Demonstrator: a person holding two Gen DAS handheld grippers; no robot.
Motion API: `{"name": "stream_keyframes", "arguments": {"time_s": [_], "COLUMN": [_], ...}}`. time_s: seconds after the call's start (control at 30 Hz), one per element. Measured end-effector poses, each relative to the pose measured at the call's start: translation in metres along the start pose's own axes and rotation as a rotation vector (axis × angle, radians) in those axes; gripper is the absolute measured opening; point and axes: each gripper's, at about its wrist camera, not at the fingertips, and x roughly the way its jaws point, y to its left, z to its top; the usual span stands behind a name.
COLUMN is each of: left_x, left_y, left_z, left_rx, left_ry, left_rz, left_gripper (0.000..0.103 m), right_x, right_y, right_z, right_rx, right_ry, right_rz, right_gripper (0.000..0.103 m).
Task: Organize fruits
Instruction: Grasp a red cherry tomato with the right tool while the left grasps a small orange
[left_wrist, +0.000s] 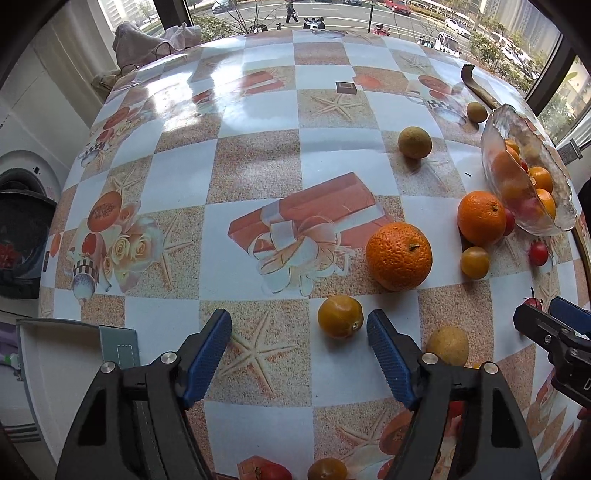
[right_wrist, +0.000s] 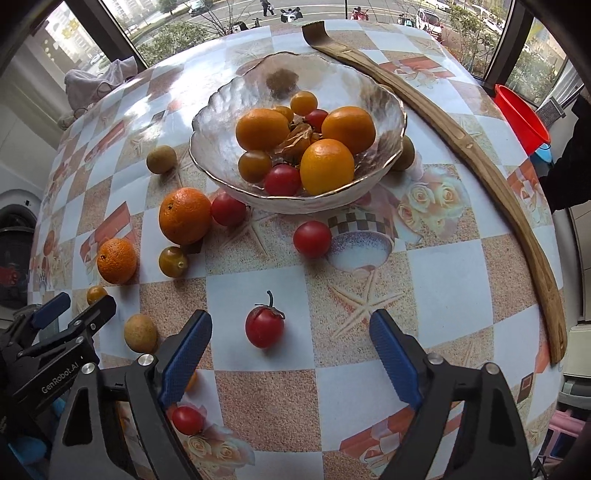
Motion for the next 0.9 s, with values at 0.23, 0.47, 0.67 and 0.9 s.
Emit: {"name": "stream_keyframes", "arguments": {"time_s": [0.23, 0.47, 0.67, 0.9], "left_x": [-0.004, -0.02, -0.052, -0.08], "left_y": [-0.011, -0.01, 0.01, 0.055], "left_z": [-0.003, -0.007, -0.018, -0.037], "left_rx": [0.041, 0.023, -0.024, -0.107], "left_ry": [-0.024, -0.048, -0.081, -0.101], "left_rz": [-0.048, -0.13, -0.148, -0.102], "left_gripper": [0.04, 0.025, 0.025, 0.025], "right_x": [0.002, -0.009, -0.028, -0.044], "right_y": [0.021, 0.003, 0.005, 0.056], "right_z": [-0.002, -0.003, -0.012, -0.019], "right_rx": [-0.111, -0.038, -0.021, -0.092], "right_ry": [-0.024, -0.031, -0.032, -0.023], "right_rz": [-0.076, 0.045, 0.124, 0.208], "right_gripper": [0.051, 0.022, 0.022, 0.022]}}
